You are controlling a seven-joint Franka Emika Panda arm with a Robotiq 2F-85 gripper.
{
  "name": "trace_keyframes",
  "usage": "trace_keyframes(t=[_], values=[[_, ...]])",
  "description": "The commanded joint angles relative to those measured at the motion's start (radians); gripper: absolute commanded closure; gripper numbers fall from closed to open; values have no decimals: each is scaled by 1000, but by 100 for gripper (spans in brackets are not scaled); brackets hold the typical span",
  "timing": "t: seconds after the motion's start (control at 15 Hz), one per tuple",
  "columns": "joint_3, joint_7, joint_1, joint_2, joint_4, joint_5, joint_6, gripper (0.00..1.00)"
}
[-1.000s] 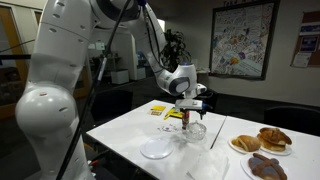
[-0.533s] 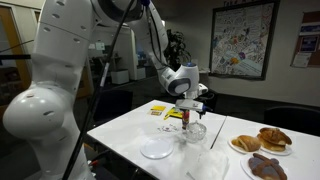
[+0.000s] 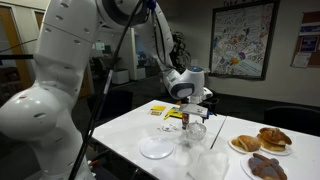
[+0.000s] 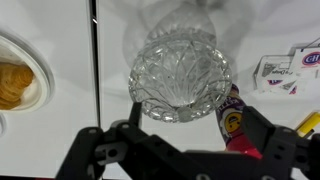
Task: Remove the lid from the glass container and put one sachet in the container.
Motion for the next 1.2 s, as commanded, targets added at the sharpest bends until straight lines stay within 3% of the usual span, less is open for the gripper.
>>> trace_keyframes(t=[0.0, 0.47, 0.53, 0.6, 1.13], values=[[55, -72, -60, 56, 45, 39, 19, 0], [93, -75, -101, 123, 107, 18, 6, 0], [99, -76, -104, 129, 115, 15, 2, 25], [101, -72, -103, 133, 121, 11, 1, 26], [67, -35, -57, 132, 133, -52, -9, 83]])
